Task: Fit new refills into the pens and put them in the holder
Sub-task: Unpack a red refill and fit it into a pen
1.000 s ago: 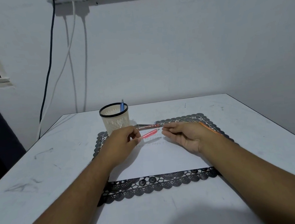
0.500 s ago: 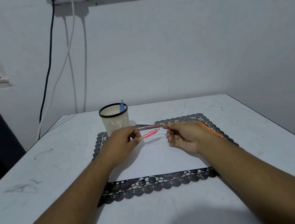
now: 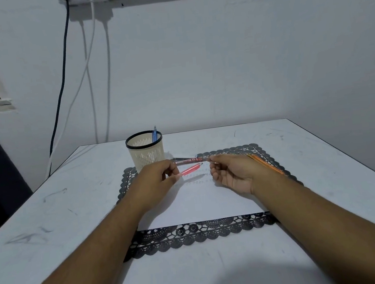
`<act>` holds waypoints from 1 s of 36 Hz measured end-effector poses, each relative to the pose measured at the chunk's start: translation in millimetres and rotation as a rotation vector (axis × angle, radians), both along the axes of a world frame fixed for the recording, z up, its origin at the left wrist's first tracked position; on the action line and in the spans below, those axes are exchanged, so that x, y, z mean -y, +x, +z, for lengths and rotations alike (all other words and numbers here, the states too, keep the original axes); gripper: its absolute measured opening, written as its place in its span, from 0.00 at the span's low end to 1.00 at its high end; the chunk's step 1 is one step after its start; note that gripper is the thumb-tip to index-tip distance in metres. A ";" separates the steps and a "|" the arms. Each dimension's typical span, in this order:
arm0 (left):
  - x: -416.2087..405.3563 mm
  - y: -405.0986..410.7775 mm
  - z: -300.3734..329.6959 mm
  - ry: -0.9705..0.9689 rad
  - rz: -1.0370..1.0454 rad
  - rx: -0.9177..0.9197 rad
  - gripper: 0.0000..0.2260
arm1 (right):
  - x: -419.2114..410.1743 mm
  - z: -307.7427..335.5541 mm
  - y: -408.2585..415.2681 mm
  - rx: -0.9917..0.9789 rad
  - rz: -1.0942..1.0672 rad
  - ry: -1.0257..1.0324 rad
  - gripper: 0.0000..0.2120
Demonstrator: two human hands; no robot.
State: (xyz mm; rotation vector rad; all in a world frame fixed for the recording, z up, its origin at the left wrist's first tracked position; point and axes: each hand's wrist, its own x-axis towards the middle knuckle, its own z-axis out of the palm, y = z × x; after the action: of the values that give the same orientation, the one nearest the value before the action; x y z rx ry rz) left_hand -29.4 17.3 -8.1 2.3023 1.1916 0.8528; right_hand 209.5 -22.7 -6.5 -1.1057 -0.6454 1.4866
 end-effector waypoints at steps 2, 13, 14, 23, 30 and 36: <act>-0.6 0.0 -0.6 -0.003 -0.004 0.007 0.06 | 0.0 0.2 0.5 -0.011 0.002 0.004 0.04; 0.2 0.1 -0.2 0.000 -0.006 0.014 0.06 | 8.9 -0.5 1.5 0.386 0.021 0.230 0.07; 0.2 0.0 -0.3 0.003 -0.007 0.014 0.06 | 9.5 0.0 -0.2 0.437 0.012 0.256 0.07; -0.1 -0.8 0.0 0.008 -0.024 0.028 0.05 | 8.5 -0.2 -4.1 0.608 -0.012 0.367 0.04; 1.5 0.3 2.3 0.023 -0.014 0.018 0.05 | 9.4 0.2 -3.2 0.624 -0.040 0.377 0.03; 0.9 -0.6 1.7 0.017 -0.002 0.018 0.05 | 9.5 2.8 -2.4 0.602 -0.051 0.393 0.05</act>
State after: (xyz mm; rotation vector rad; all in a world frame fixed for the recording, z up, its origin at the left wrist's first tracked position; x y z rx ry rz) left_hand -29.9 16.4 -6.4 2.3042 1.1789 0.8844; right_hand 207.1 -32.2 -3.7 -1.2416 -1.2546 0.9128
